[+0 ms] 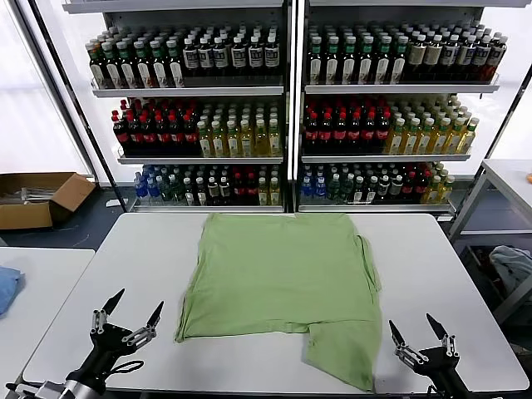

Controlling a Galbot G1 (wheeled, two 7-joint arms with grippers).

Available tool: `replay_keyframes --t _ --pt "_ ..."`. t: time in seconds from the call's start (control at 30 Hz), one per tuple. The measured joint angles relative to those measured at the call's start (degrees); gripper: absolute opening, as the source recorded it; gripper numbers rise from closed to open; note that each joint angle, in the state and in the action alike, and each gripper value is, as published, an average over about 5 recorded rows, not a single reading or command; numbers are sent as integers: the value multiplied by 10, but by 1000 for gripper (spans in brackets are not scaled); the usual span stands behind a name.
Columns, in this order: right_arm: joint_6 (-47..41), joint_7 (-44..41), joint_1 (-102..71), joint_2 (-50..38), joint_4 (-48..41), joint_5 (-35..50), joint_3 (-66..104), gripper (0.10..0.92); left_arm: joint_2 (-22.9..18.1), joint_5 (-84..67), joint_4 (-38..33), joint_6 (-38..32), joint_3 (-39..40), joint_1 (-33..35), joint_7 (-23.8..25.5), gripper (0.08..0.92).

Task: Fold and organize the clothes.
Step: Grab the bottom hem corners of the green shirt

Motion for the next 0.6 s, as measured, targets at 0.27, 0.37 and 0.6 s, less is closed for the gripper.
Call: replay_keyframes --t 0.27,0.37,0.6 --pt "-42 3 -30 -36 22 -3 -19 823 58 -23 8 84 58 -16 -33 823" --pt "-55 6 -38 -44 25 -4 -29 823 71 -36 16 115 77 -26 -44 823" --pt "-77 13 -38 -52 25 -8 -56 823 88 -65 36 163 104 -49 -64 823"
